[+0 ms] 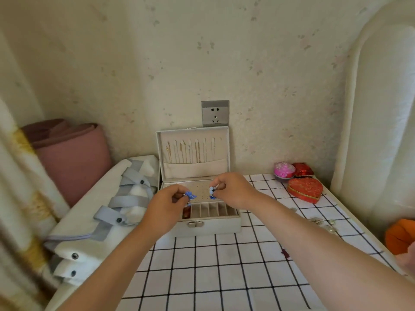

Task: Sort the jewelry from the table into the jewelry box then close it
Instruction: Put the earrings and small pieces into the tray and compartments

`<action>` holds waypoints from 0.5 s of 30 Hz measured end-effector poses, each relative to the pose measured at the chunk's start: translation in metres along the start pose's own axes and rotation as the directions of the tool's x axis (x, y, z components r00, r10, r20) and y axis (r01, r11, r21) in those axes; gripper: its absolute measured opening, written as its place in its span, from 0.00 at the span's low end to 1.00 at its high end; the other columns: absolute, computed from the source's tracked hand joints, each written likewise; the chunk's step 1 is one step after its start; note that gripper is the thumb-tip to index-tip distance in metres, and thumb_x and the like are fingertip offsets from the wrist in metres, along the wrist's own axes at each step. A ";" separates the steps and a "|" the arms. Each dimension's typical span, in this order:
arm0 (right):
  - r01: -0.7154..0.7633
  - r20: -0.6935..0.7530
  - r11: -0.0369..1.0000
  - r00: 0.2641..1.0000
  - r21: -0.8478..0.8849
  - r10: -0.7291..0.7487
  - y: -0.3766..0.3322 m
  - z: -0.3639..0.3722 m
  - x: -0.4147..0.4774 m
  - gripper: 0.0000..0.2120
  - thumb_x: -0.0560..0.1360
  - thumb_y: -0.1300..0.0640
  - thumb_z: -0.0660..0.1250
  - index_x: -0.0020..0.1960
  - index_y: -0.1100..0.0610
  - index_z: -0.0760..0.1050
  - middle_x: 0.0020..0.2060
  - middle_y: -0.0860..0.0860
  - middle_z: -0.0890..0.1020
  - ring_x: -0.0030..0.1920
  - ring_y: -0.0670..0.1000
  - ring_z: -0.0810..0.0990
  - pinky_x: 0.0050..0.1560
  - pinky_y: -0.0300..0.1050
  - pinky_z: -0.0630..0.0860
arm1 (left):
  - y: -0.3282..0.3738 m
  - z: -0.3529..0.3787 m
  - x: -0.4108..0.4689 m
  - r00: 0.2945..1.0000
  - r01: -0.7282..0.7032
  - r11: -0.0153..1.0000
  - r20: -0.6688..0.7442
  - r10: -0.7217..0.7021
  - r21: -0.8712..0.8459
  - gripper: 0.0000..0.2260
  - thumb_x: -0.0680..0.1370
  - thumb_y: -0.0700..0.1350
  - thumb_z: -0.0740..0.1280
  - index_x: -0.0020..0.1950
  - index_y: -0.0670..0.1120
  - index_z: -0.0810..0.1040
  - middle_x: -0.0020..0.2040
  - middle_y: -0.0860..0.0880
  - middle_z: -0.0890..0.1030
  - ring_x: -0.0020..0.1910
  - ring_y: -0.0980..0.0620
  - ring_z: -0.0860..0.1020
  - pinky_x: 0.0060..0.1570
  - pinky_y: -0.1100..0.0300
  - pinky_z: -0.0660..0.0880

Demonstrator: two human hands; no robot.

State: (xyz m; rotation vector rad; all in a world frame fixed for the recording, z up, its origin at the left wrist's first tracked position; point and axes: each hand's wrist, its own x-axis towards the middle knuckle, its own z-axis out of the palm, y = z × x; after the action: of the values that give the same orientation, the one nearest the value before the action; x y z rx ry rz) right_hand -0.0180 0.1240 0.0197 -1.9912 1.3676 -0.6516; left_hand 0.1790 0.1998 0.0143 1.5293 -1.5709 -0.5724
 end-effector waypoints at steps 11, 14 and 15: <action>0.021 -0.026 0.987 0.999 -0.159 -0.025 -0.001 0.023 0.023 0.17 0.80 0.56 0.66 0.68 0.48 0.76 0.57 0.49 0.82 0.53 0.48 0.80 0.51 0.39 0.75 | -0.021 -0.003 0.009 0.998 0.061 0.979 0.038 -0.054 -0.197 0.08 0.76 0.39 0.71 0.50 0.52 0.83 0.38 0.56 0.83 0.39 0.61 0.81 0.46 0.65 0.76; 0.073 -0.064 0.994 0.995 -0.087 -0.079 -0.011 0.021 0.021 0.12 0.81 0.56 0.64 0.62 0.49 0.79 0.56 0.46 0.82 0.55 0.46 0.79 0.54 0.40 0.76 | -0.020 -0.001 0.012 0.993 0.114 0.965 0.039 -0.107 -0.237 0.06 0.75 0.41 0.73 0.49 0.52 0.82 0.38 0.55 0.84 0.38 0.61 0.81 0.45 0.65 0.75; 0.076 -0.049 0.997 0.996 -0.005 -0.076 -0.017 0.021 0.019 0.10 0.81 0.55 0.64 0.60 0.50 0.81 0.54 0.46 0.83 0.52 0.44 0.80 0.55 0.42 0.78 | -0.019 -0.003 0.012 0.992 0.124 0.959 0.030 -0.121 -0.253 0.05 0.75 0.41 0.73 0.49 0.51 0.82 0.39 0.54 0.84 0.38 0.62 0.81 0.43 0.66 0.75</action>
State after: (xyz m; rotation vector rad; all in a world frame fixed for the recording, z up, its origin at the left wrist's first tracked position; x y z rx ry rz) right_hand 0.0136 0.1153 0.0193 -2.0507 1.3271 -0.7382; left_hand 0.1935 0.1856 0.0033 1.4345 -1.3604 -0.8241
